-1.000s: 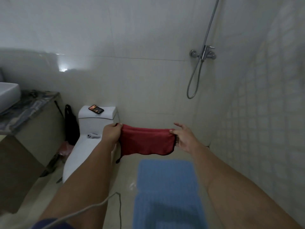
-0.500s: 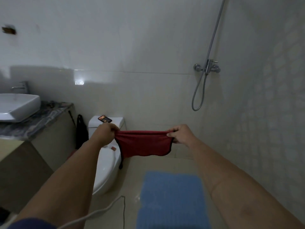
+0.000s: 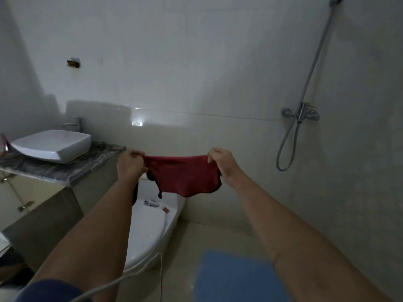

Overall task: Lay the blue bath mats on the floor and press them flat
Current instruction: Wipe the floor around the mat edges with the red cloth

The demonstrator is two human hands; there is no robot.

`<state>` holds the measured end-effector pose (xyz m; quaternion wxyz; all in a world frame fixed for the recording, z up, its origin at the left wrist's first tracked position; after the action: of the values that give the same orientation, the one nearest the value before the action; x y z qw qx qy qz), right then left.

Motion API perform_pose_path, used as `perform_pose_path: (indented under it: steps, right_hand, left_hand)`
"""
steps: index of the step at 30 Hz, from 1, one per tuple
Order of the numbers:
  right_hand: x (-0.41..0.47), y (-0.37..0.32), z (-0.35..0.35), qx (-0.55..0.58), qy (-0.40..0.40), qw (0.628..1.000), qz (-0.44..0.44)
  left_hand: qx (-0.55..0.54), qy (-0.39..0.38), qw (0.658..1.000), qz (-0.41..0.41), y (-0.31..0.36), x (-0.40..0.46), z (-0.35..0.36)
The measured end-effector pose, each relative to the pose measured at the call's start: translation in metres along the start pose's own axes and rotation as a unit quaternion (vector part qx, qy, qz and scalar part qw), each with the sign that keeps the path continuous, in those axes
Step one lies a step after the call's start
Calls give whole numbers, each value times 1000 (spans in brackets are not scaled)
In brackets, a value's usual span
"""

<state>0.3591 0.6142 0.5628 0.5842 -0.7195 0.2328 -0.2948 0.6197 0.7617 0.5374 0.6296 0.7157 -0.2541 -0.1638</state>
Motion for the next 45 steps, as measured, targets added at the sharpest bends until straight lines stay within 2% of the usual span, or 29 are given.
perform_pose_path:
  steps: [3,7,10,14,19,20,22,24,26,28,31,34,37,39,42,45]
  right_hand:
    - [9,-29,19,55,-83,995,4]
    - [17,-51,13,4,-73,995,-73]
    - [16,-54,-6,-27,-29,996,-82]
    - [17,-44,-36,-50,40,997,-51]
    - [13,-34,-66,-56,97,993,-35]
    - [11,-33,-70,-61,104,992,-35]
    - [9,-29,-79,-56,105,992,-31]
    - [9,-22,-87,-35,91,995,-20]
    - [7,-11,-90,-18,68,998,7]
    - [9,1,-89,-12,45,998,40]
    - [14,26,-85,-22,45,996,79]
    - [26,80,-73,-19,35,989,141]
    - [16,139,-49,69,2,971,230]
    - [5,181,-21,147,-74,941,296]
    - [-21,250,20,195,-181,878,397]
    - [-47,335,60,206,-191,830,483]
  left_hand:
    - [-165,-51,985,1,30,0,20]
    - [-149,-221,964,23,70,-18,71]
    - [-109,-303,946,30,88,-29,103]
    - [-82,-325,941,35,105,-40,134]
    - [-137,-282,950,1,110,-50,160]
    - [-120,-279,953,10,109,-51,161]
    - [-8,-310,950,40,104,-57,163]
    - [111,-370,921,55,90,-66,167]
    - [178,-404,896,50,70,-70,172]
    - [212,-405,888,44,53,-68,175]
    - [190,-360,913,38,28,-65,172]
    - [130,-319,938,-20,-12,-61,170]
    - [75,-278,953,-93,-66,-62,165]
    - [50,-246,958,-140,-110,-62,157]
    - [29,-193,961,-198,-182,-68,139]
    - [34,-175,945,-273,-290,-84,123]
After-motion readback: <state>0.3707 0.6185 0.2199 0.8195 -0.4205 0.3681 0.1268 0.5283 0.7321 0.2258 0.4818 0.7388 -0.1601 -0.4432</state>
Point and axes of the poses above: each hand's wrist, its own x-axis towards the middle knuckle, its own z-axis out of the palm, y = z × x, the point moved 5 cm from there along x, towards the middle knuckle, and after that the axes turned 9 degrees about -y, right-handed, at the moved point
